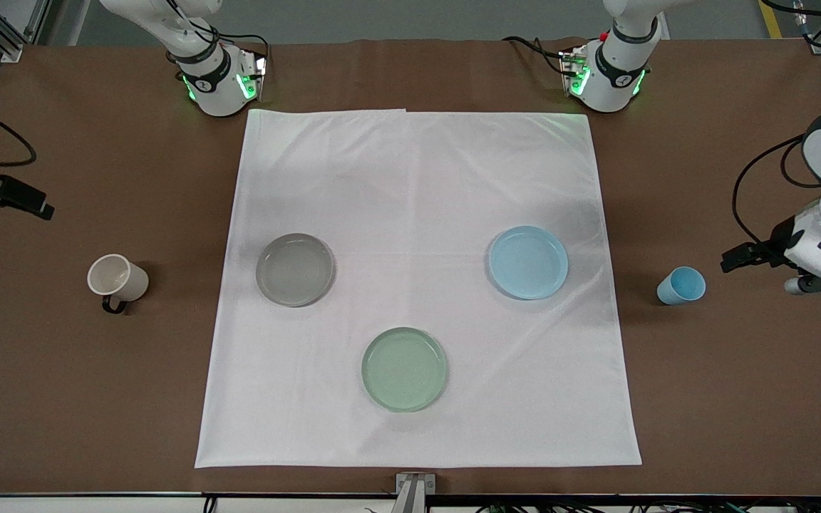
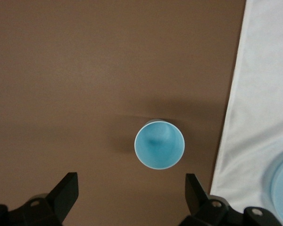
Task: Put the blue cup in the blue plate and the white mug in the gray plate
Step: 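Grasp the blue cup with the left gripper while the right gripper grasps the white mug, then carry the blue cup onto the blue plate and release it with the left gripper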
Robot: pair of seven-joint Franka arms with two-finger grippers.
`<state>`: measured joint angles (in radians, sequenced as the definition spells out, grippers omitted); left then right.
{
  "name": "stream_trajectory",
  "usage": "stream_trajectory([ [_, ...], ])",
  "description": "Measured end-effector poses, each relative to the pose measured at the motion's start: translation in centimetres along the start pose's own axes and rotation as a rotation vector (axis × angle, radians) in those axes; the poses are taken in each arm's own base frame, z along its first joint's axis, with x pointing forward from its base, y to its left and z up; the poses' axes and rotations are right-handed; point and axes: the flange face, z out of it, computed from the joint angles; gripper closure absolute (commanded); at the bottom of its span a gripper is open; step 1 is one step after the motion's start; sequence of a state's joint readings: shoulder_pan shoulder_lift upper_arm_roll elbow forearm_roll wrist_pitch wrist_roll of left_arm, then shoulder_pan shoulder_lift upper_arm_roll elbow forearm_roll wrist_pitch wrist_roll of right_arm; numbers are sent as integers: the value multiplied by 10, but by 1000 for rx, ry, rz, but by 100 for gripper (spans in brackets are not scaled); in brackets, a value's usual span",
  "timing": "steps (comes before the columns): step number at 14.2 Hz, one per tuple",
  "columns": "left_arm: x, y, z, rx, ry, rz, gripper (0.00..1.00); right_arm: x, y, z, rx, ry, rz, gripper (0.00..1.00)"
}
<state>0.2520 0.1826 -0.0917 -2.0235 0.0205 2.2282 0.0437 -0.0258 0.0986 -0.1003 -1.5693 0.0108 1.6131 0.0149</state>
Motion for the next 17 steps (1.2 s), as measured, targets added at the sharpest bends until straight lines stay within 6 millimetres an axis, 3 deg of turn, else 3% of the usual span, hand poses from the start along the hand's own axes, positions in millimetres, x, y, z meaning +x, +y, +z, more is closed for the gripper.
stream_trajectory([
  [4, -9, -7, 76, -11, -26, -3, 32, 52, 34, 92, -12, -32, -34, 0],
  [5, -10, -8, 90, -14, -42, -1, 37, 62, 40, 113, -15, -34, -33, 0],
  [8, -11, -7, 119, -17, -61, 3, 68, 84, 58, 166, -23, -32, -22, 0],
  [11, -10, -5, 131, -21, -62, 5, 100, 97, 71, 212, -28, -40, -9, 0],
  [15, -5, 10, 122, -28, -49, 31, 100, 104, 78, 272, -32, -91, -1, 3],
  [17, -6, 33, 103, -36, -82, 56, 100, 105, 80, 292, -33, -106, 0, 11],
])
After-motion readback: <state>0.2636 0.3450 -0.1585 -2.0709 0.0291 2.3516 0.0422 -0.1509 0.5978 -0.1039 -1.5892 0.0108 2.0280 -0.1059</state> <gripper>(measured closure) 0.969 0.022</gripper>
